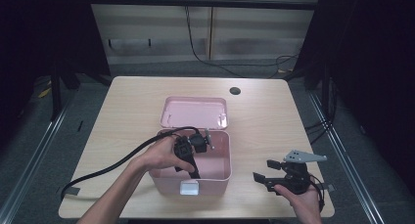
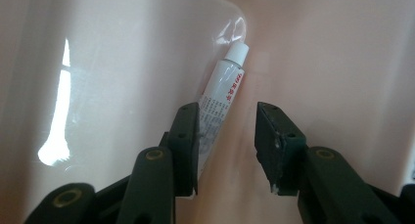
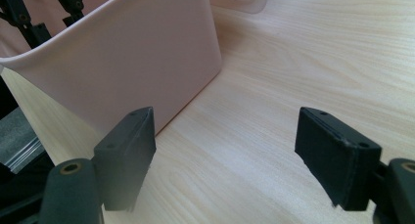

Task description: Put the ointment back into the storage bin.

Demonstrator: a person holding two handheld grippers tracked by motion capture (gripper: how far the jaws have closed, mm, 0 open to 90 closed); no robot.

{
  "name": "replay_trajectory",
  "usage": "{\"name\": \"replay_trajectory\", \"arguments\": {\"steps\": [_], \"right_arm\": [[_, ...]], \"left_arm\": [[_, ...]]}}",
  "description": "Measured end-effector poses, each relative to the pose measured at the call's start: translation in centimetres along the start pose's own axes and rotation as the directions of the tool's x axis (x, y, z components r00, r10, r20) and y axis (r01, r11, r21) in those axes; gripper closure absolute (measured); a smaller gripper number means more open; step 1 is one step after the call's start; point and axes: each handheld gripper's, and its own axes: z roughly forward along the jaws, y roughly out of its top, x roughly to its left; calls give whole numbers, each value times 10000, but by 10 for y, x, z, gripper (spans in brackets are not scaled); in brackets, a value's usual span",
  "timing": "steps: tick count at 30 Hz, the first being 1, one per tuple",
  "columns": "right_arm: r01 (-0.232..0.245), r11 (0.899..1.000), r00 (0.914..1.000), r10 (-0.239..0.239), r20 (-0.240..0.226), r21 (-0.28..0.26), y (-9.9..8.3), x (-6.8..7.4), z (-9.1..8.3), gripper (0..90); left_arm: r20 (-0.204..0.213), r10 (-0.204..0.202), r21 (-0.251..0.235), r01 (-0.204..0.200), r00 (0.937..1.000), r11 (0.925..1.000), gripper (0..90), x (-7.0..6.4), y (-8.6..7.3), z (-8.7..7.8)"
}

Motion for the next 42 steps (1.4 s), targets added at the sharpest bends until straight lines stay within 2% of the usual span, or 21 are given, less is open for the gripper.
{"name": "replay_trajectory", "arguments": {"steps": [2, 4, 7, 11, 20, 22, 24, 25, 26, 29, 32, 33, 34, 35, 37, 38, 42], "right_arm": [[-4, 10000, 10000, 4, 6, 6, 0, 0, 0, 227], [-31, 10000, 10000, 31, 16, 13, 0, 0, 0, 227], [3, 10000, 10000, -3, 11, 10, 0, 0, 0, 227], [-15, 10000, 10000, 15, 18, 4, 0, 0, 0, 227], [8, 10000, 10000, -8, 29, -7, 0, 0, 0, 226], [12, 10000, 10000, -12, 17, -10, 0, 0, 0, 226], [-19, 10000, 10000, 19, 32, 0, 0, 0, 0, 226], [-22, 10000, 10000, 22, 30, 5, 0, 0, 0, 226], [-6, 10000, 10000, 6, 28, -3, 0, 0, 0, 226], [-7, 10000, 10000, 7, 22, 1, 0, 0, 0, 226], [-11, 10000, 10000, 11, 19, -14, 0, 0, 0, 226], [-23, 10000, 10000, 23, 23, -6, 0, 0, 0, 226], [-13, 10000, 10000, 13, 22, -8, 0, 0, 0, 226], [-8, 10000, 10000, 8, 10, -7, 0, 0, 0, 226], [-12, 10000, 10000, 12, 25, -4, 0, 0, 0, 226], [-15, 10000, 10000, 15, 6, -5, 0, 0, 0, 226], [-15, 10000, 10000, 15, 9, -1, 0, 0, 0, 225]], "left_arm": [[8, -37, -74, 37, 10000, 10000, 621, -1, -1, -3], [-89, 27, -178, -28, 10000, 9998, 622, -3, -2, -6], [-309, -112, -211, 105, 9995, 9997, 638, -6, -4, -9], [-314, -149, -404, 136, 9994, 9991, 638, -8, -5, -15], [-454, 112, -765, -147, 9989, 9970, 598, -14, -10, -30], [-389, -15, -867, -19, 9992, 9962, 598, -15, -11, -31], [-356, 64, -958, -98, 9993, 9954, 592, -15, -12, -35], [-234, -29, -1123, 2, 9997, 9937, 565, -15, -12, -36], [-243, 101, -1142, -128, 9997, 9934, 557, -16, -13, -38], [-272, 47, -1228, -80, 9996, 9924, 556, -18, -15, -42], [-378, 168, -1210, -213, 9991, 9924, 552, -19, -16, -47], [-378, 44, -1394, -96, 9993, 9902, 550, -20, -17, -47], [-410, 144, -1283, -195, 9991, 9915, 547, -20, -18, -50], [-512, 19, -1503, -96, 9987, 9886, 543, -21, -19, -51], [-622, 152, -1408, -238, 9979, 9897, 538, -21, -20, -55], [-613, 44, -1555, -139, 9981, 9877, 530, -23, -22, -57], [-775, 88, -1650, -215, 9970, 9861, 523, -25, -24, -61]]}}
